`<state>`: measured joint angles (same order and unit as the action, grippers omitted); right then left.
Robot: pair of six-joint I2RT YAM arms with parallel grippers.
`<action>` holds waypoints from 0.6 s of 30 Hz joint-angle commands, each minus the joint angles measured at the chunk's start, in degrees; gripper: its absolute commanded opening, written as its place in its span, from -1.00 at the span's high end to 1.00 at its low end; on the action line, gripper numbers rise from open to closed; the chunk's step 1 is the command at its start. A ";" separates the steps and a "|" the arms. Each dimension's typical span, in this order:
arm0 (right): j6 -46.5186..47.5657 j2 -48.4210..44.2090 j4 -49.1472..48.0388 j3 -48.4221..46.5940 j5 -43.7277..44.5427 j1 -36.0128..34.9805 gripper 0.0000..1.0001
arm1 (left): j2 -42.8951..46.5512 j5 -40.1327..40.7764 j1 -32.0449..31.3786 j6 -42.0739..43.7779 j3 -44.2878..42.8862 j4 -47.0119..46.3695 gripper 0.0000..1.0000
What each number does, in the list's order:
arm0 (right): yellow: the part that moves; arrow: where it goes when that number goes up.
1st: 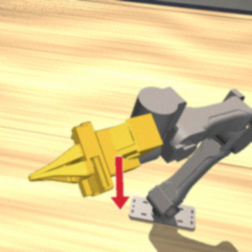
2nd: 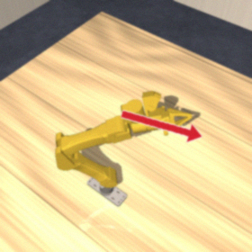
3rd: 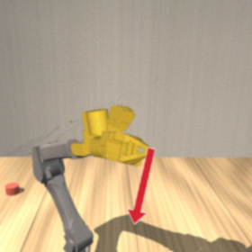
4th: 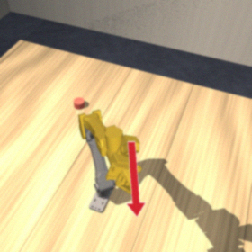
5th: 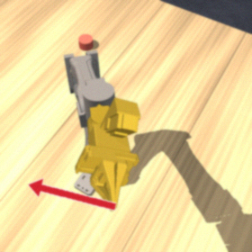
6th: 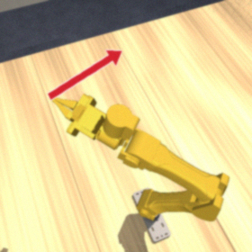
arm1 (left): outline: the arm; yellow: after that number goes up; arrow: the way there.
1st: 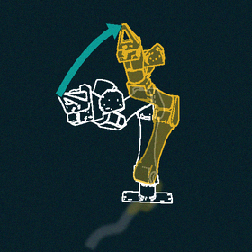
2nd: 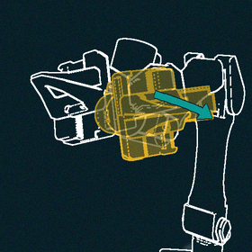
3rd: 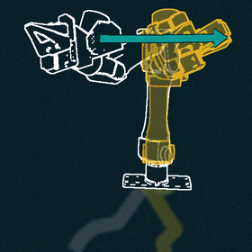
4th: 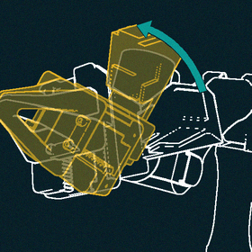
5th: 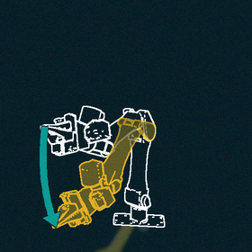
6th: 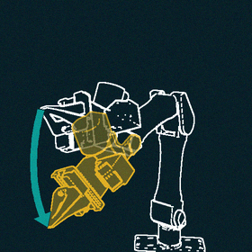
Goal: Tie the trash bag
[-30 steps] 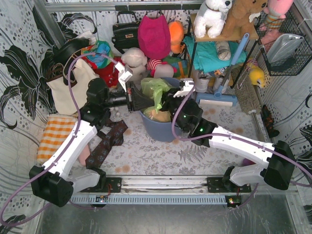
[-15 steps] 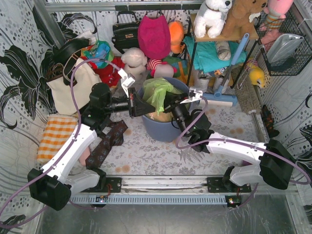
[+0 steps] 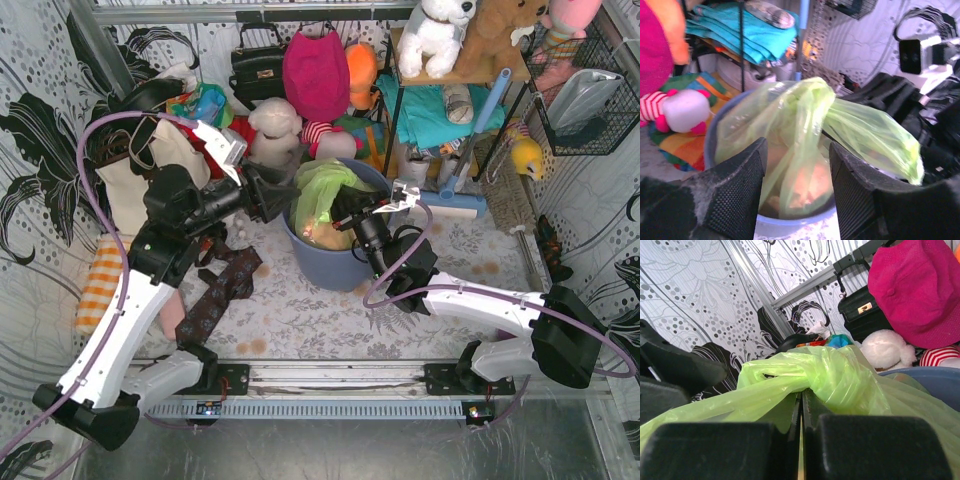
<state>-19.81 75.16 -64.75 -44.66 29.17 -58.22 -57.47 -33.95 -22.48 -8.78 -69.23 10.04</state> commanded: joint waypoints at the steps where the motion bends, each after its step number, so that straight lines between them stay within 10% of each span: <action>1: 0.63 -0.98 -1.98 -0.07 -0.98 -0.26 1.00 | -2.36 10.05 0.11 2.83 -1.44 -2.22 -0.25; 15: 0.35 -1.00 -0.89 -0.45 -1.21 -0.25 1.00 | -11.87 0.78 0.42 6.35 -0.62 -9.17 -0.36; 18: 0.70 -0.44 -1.39 -0.59 -0.90 -0.25 1.00 | -12.32 -3.31 0.43 6.60 0.58 -10.04 -0.06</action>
<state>-19.84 75.13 -64.29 -44.66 28.51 -58.22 -69.41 -30.41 -22.33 -4.40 -69.69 5.13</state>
